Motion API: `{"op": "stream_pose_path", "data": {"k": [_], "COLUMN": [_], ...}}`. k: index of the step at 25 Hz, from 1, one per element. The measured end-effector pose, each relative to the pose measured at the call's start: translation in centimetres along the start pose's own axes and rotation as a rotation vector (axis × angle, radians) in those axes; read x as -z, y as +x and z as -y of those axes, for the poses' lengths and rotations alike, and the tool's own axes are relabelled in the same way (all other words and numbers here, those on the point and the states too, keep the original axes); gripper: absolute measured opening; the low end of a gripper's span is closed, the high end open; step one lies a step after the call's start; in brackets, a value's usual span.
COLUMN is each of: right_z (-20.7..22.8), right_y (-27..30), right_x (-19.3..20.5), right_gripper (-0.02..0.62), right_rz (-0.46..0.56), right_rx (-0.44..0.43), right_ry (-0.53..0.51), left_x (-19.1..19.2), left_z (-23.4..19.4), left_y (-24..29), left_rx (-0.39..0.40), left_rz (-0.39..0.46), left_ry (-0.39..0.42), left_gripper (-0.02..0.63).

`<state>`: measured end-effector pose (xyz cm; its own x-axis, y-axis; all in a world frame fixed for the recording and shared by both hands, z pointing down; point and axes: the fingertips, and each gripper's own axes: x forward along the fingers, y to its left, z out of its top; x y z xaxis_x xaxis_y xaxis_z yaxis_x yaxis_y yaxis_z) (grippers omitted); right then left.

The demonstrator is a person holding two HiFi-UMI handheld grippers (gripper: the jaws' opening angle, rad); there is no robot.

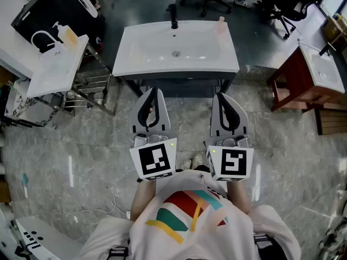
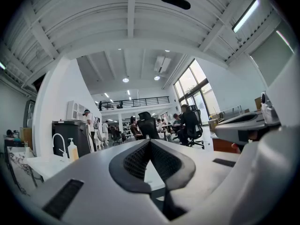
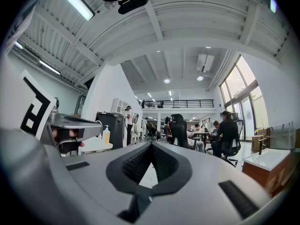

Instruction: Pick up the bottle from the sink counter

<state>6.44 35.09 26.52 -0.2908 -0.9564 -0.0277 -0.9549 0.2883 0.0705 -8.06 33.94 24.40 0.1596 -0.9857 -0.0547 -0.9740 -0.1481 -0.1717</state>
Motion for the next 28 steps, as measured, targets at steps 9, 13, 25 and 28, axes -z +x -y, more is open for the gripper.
{"op": "stream_pose_path", "data": {"k": [9, 13, 25, 28], "right_z": [0.5, 1.2, 2.2, 2.4], "right_y": [-0.1, 0.1, 0.5, 0.5], "right_x": [0.3, 0.7, 1.8, 1.4], "right_gripper": [0.012, 0.012, 0.012, 0.012], "right_rz": [0.004, -0.004, 0.007, 0.022], "right_rx": [-0.035, -0.043, -0.129, -0.142], "right_ry": [-0.018, 0.0, 0.02, 0.024], "left_x": [0.9, 0.9, 1.9, 1.8], "left_z": [0.4, 0.8, 0.5, 0.6], "left_y": [0.0, 0.2, 0.5, 1.0], "left_rx": [-0.013, -0.017, -0.08, -0.079], "left_rz": [-0.022, -0.023, -0.05, -0.042], "left_ry": [-0.02, -0.031, -0.042, -0.048], "left_gripper": [0.018, 0.018, 0.018, 0.018]}}
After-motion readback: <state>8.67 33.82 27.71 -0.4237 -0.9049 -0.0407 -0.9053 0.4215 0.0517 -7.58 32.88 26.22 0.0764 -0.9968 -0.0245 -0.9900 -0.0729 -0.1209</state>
